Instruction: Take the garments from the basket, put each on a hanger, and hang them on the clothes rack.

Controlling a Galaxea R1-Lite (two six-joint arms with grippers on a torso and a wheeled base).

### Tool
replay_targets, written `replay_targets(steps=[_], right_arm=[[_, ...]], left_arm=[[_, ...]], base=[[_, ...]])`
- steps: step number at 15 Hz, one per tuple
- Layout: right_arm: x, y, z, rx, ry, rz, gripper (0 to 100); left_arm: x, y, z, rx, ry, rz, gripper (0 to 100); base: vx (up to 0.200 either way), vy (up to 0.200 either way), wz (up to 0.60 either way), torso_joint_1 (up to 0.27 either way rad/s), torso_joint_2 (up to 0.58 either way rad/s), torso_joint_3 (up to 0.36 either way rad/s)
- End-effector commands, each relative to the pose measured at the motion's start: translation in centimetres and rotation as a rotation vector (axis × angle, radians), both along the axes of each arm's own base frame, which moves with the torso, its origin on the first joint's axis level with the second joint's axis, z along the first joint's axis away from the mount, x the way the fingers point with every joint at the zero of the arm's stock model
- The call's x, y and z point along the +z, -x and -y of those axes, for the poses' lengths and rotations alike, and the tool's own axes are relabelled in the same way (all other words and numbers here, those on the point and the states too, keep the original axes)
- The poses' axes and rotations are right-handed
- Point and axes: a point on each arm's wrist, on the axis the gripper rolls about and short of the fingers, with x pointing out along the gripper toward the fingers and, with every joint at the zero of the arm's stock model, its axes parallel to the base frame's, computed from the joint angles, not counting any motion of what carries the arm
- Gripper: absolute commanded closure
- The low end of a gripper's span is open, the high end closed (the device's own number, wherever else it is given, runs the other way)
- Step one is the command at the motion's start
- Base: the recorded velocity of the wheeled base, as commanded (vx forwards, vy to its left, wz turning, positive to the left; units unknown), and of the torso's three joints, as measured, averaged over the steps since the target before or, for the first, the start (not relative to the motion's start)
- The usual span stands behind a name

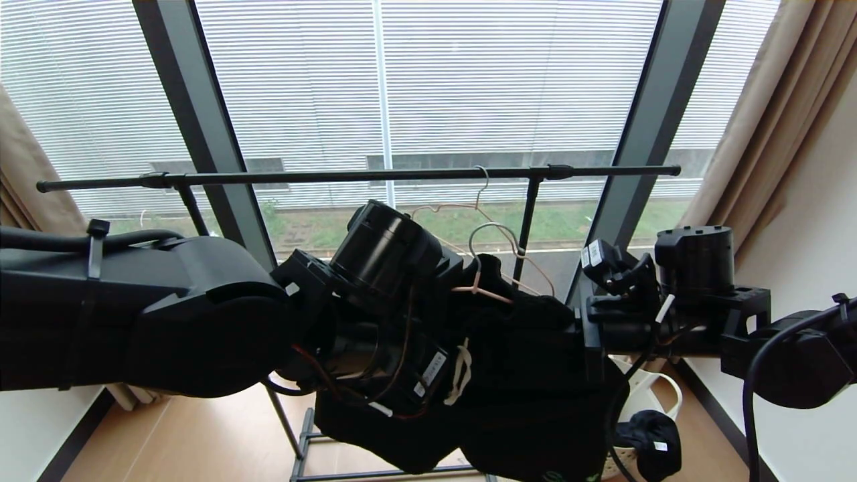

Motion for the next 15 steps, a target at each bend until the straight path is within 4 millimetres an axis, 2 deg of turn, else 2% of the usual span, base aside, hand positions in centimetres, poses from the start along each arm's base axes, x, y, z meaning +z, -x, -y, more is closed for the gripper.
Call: replay_targets(steps=[1,6,8,11,15], right_arm=[[-0.2,0.1,0.0,0.0,0.001,0.002,100],[-0.3,0.0,0.0,0.001,0.003,0.0,100],[-0.3,0.0,0.0,-0.001,0.003,0.0,100],[-0.4,-0.1,0.1,-0.001,0.003,-0.003,100],[-0.4,0.0,0.1,0.001,0.003,-0.004,100]], left_arm=[[0.0,-0.1,0.0,0.011,0.005,0.0,0],[0.6,0.2,-0.3,0.034,0.037,-0.003,0],[1.6,0.5,-0.8,0.05,0.071,0.006,0],[3.2,1.5,-1.7,0.055,0.112,0.032,0],[3.7,2.2,-2.9,0.066,0.121,0.04,0]], base=[[0.0,0.0,0.0,0.0,0.0,0.0],[0.0,0.0,0.0,0.0,0.0,0.0],[0.0,0.0,0.0,0.0,0.0,0.0],[0.0,0.0,0.0,0.0,0.0,0.0],[0.0,0.0,0.0,0.0,0.0,0.0]])
